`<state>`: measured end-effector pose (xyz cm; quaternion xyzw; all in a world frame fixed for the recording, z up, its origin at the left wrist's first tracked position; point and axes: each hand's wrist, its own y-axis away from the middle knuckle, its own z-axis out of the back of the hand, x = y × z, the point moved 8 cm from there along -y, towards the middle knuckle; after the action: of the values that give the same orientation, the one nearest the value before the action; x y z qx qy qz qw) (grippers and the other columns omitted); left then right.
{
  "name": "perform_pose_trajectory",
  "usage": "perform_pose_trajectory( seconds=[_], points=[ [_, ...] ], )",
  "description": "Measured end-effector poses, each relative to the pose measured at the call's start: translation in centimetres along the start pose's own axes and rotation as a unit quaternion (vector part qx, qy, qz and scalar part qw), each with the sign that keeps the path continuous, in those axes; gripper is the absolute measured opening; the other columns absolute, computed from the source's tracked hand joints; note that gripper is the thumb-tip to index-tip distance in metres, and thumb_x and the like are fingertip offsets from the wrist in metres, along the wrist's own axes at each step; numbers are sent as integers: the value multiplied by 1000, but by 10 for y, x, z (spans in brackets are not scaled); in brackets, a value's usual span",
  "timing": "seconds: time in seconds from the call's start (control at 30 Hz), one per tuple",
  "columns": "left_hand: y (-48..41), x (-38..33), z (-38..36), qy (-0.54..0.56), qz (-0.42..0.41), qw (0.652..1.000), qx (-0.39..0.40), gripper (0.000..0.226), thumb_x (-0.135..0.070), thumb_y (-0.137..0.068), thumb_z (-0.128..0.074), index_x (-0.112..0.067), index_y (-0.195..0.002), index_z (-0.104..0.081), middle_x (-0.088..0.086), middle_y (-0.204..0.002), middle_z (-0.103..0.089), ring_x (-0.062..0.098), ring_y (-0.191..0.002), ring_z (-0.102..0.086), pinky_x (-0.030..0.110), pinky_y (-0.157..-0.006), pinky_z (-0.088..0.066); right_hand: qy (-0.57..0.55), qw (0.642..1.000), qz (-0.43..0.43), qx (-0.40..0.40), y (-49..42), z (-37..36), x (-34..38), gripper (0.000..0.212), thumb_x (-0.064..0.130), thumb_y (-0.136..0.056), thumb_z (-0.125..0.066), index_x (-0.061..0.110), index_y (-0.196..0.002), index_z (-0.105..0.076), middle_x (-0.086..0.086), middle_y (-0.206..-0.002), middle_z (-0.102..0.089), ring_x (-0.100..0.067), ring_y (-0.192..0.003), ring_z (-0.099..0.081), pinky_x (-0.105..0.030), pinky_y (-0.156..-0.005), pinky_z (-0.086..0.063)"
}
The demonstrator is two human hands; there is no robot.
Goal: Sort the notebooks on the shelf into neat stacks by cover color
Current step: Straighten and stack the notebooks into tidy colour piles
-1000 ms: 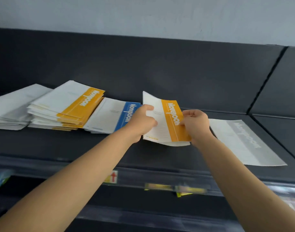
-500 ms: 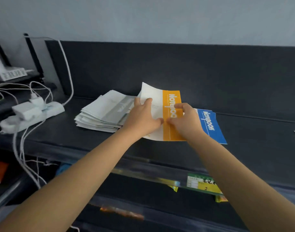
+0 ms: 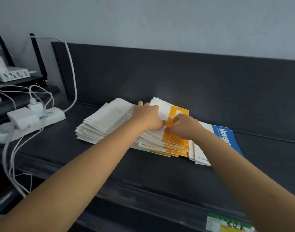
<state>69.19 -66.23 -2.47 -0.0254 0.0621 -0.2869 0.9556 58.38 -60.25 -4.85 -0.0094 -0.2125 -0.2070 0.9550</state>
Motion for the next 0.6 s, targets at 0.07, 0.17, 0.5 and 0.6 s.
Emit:
perform_pose_trajectory(
  seconds=[0.07,0.17,0.5,0.6],
  points=[
    [-4,-5,1,-41,-13,998,-34,53,-55,-92,-46,-19,-131,-48,8,-137,-46,30,-126,-35,41,-99,-31,24,1000,6,-15,-5,2,0,46,45,-89,-52,18,-125,-51,-6,-120,-56,-29,-113,-52,-44,-97,-46],
    [-2,-17,11,-86,-40,991,-98,54,-58,-91,-44,-17,-125,-53,8,-137,-46,29,-124,-38,42,-99,-30,66,997,24,-35,-7,8,5,43,43,-94,-45,14,-124,-53,-6,-114,-59,-25,-103,-57,-34,-86,-50],
    [1,-67,13,-77,-111,985,-110,63,-64,-89,-46,-17,-131,-53,8,-140,-48,30,-130,-40,43,-104,-32,74,983,-98,-136,41,32,-83,47,43,-92,-48,12,-128,-47,-7,-125,-55,-28,-117,-49,-36,-89,-43],
    [10,-110,1,-63,-157,981,-90,59,-61,-91,-45,-16,-128,-53,8,-135,-52,29,-127,-43,41,-102,-34,70,977,-144,-142,67,50,-127,47,45,-90,-50,11,-123,-50,-6,-117,-57,-27,-109,-51,-34,-79,-42]
  ],
)
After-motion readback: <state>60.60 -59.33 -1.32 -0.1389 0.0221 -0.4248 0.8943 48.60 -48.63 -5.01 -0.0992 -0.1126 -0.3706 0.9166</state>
